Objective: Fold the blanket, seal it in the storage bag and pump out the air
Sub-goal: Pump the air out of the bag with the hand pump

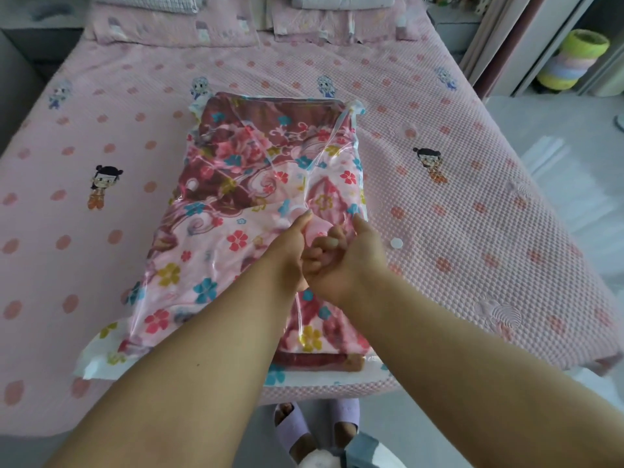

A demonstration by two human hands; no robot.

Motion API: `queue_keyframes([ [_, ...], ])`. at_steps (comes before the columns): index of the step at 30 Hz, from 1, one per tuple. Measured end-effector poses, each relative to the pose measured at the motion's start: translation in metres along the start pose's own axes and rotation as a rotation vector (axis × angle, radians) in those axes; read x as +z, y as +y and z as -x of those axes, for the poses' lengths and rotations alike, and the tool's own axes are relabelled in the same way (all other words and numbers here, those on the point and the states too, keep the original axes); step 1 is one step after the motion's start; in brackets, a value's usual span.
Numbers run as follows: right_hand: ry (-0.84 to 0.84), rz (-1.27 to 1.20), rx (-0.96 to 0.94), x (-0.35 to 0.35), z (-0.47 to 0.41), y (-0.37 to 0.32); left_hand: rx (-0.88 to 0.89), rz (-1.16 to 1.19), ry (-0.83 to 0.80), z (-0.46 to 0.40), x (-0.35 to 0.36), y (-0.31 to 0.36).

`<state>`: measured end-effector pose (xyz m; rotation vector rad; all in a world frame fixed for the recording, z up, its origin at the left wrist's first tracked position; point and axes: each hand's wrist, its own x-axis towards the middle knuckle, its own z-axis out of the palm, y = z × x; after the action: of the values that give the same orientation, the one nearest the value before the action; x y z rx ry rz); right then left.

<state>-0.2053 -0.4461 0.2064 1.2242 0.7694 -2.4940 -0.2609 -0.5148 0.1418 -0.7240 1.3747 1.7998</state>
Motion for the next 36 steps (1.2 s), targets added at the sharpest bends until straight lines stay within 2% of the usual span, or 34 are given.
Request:
queue_keyframes([
  [2, -0.022, 0.153, -0.065, -0.006, -0.008, 0.0, -0.024, 0.033, 0.004, -0.001, -0.001, -0.001],
  [5, -0.084, 0.093, 0.086, -0.031, 0.025, 0.007, -0.052, -0.018, 0.1, -0.006, -0.005, -0.006],
  [8, -0.035, 0.111, 0.14, -0.04, 0.047, 0.007, -0.035, 0.022, 0.15, -0.01, -0.006, -0.009],
  [13, 0.035, 0.12, 0.075, 0.003, -0.007, -0.009, -0.005, 0.175, 0.076, -0.005, 0.004, -0.001],
  [15, -0.007, 0.143, 0.008, -0.007, -0.001, -0.006, 0.031, 0.082, 0.101, -0.008, 0.005, -0.002],
  [16, -0.045, 0.099, 0.033, -0.015, 0.013, -0.003, 0.019, 0.042, 0.113, -0.008, 0.004, -0.003],
  [18, -0.109, 0.058, 0.079, -0.025, 0.041, 0.003, -0.022, 0.051, 0.16, -0.015, -0.002, -0.004],
  [21, -0.091, 0.022, 0.08, -0.024, 0.032, -0.003, 0.035, 0.09, 0.176, -0.012, 0.005, -0.004],
  [23, -0.007, 0.089, 0.048, -0.004, 0.007, -0.006, 0.162, -0.035, 0.259, 0.002, 0.021, -0.002],
  [24, 0.028, 0.108, 0.023, 0.006, -0.001, -0.006, 0.164, 0.098, 0.365, 0.013, 0.026, 0.006],
  [25, 0.047, 0.136, -0.024, 0.009, -0.005, -0.005, 0.244, 0.083, 0.346, 0.012, 0.022, 0.006],
  [26, 0.028, 0.183, -0.079, 0.001, -0.002, -0.003, 0.247, -0.017, 0.276, 0.003, 0.015, -0.002],
  [27, -0.043, 0.152, -0.071, -0.008, 0.007, -0.001, 0.095, 0.209, 0.189, -0.011, 0.01, -0.006],
  [29, -0.17, 0.049, 0.041, -0.019, 0.032, -0.002, -0.008, 0.161, 0.133, -0.016, -0.002, -0.003],
  [30, -0.185, 0.015, 0.045, -0.023, 0.047, -0.003, 0.014, 0.144, 0.146, -0.018, -0.003, -0.002],
  [33, -0.16, -0.066, 0.055, -0.016, 0.042, -0.015, -0.007, 0.037, 0.127, -0.011, 0.005, 0.007],
  [36, -0.033, -0.042, 0.023, 0.009, -0.001, -0.016, 0.032, 0.059, 0.125, -0.02, 0.006, 0.01],
])
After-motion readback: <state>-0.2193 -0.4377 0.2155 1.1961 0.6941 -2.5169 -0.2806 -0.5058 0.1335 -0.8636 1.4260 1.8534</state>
